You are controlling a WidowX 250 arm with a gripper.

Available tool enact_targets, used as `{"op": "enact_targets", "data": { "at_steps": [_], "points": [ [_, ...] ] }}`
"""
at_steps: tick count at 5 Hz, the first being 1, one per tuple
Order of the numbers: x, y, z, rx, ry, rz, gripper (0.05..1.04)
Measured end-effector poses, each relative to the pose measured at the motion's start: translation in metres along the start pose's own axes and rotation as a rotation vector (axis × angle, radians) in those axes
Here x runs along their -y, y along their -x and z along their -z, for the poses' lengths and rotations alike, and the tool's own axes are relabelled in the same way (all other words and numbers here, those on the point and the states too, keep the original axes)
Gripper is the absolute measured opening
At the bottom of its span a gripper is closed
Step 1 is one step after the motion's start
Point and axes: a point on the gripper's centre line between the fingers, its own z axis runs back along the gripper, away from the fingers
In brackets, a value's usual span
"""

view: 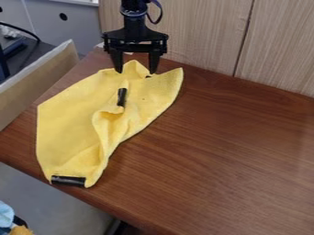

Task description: Fold the cloth from the left to the right

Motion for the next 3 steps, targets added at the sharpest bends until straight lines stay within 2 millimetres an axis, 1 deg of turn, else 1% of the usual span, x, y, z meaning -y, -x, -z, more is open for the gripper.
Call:
{"op": "enact_targets", "data": {
  "at_steps": [1, 2, 3],
  "points": [
    [-0.001, 0.007, 0.013, -0.038, -0.007, -0.001, 0.999],
    [-0.024, 0.019, 0.024, -0.08, -0.015, -0.068, 0.999],
    [-0.048, 0.022, 0.023, -0.081, -0.041, -0.141, 0.999]
  ]
}}
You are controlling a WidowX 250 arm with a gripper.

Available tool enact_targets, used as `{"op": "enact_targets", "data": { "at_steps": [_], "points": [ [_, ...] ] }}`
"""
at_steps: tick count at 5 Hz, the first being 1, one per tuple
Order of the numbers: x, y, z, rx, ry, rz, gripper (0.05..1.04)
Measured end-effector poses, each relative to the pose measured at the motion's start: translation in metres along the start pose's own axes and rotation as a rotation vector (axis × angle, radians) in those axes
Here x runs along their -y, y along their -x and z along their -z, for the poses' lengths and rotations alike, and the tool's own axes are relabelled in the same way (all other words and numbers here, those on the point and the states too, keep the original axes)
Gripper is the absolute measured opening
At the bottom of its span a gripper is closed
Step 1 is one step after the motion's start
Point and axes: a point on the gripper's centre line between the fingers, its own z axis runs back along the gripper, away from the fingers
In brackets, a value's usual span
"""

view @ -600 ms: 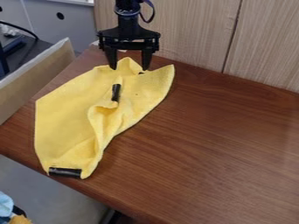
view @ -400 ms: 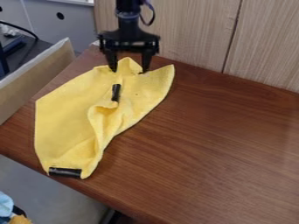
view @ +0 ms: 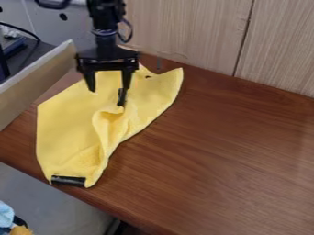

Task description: Fold the cloth from the left to the right

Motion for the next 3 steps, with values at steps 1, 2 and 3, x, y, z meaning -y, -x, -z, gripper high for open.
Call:
{"op": "enact_targets", "data": {
  "at_steps": [1, 2, 3],
  "points": [
    [-0.009, 0.001, 0.002, -0.007, -0.007, -0.021, 0.998],
    [-0.028, -0.005, 0.003, -0.007, -0.009, -0.068, 0.999],
    [-0.044, -0.018, -0.004, 0.019, -0.008, -0.105, 0.999]
  ]
}}
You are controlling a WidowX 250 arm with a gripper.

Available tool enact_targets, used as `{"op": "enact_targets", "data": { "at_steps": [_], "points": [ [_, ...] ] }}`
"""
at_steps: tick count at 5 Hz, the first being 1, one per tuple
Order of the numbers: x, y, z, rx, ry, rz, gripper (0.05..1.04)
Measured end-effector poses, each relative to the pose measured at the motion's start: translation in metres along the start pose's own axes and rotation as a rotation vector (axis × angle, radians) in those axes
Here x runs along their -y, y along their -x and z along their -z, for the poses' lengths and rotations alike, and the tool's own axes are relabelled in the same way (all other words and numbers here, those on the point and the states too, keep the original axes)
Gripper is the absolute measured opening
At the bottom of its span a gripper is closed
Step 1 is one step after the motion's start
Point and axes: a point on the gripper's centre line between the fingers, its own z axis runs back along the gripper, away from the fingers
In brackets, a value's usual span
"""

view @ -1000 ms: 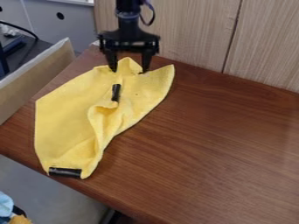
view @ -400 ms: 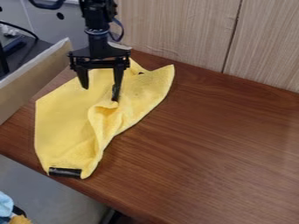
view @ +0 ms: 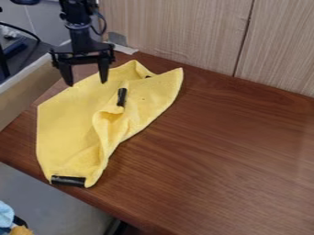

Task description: Fold the cloth from the left to the right

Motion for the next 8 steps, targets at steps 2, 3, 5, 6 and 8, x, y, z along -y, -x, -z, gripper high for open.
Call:
{"op": "enact_targets", "data": {
  "at_steps": [2, 3, 5, 6, 8],
  "points": [
    [-0.025, -0.006, 0.013, -0.02, -0.044, -0.034, 0.999],
    [-0.037, -0.008, 0.026, -0.011, -0.08, -0.034, 0.999],
    [-0.042, -0.004, 0.046, -0.056, -0.106, -0.028, 0.848],
    [-0.042, -0.004, 0.049, -0.062, -0.116, -0.03, 0.562],
    [-0.043, -0.005, 0.049, -0.06, -0.118, -0.029, 0.18]
  ]
}}
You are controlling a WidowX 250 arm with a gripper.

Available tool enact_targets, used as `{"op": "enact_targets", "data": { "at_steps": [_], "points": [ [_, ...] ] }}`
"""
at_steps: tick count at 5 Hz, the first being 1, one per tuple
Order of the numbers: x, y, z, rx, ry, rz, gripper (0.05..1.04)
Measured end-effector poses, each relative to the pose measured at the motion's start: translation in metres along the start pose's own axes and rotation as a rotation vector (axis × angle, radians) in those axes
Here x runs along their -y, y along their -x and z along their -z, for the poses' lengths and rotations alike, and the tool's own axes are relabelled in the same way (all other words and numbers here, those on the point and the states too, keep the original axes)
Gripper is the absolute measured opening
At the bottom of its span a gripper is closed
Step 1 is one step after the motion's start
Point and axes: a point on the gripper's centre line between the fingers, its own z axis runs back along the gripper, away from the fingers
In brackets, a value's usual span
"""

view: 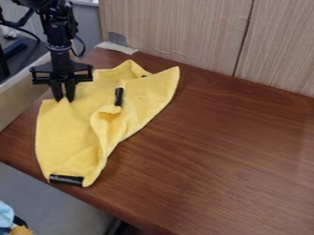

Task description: Fold the cloth from the left to the right

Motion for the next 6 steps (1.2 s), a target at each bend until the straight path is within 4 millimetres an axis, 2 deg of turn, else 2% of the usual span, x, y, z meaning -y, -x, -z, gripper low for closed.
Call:
{"op": "enact_targets", "data": {
  "at_steps": [1, 3, 5, 6],
  "points": [
    [0.0, 0.001, 0.0, -0.005, 0.001, 0.009, 0.076],
    [0.0, 0.007, -0.004, -0.004, 0.011, 0.014, 0.055],
    [0.014, 0.028, -0.055, 0.123, 0.038, 0.095, 0.055],
    [0.018, 0.045, -0.072, 0.172, 0.051, 0.15, 0.055]
  ]
}}
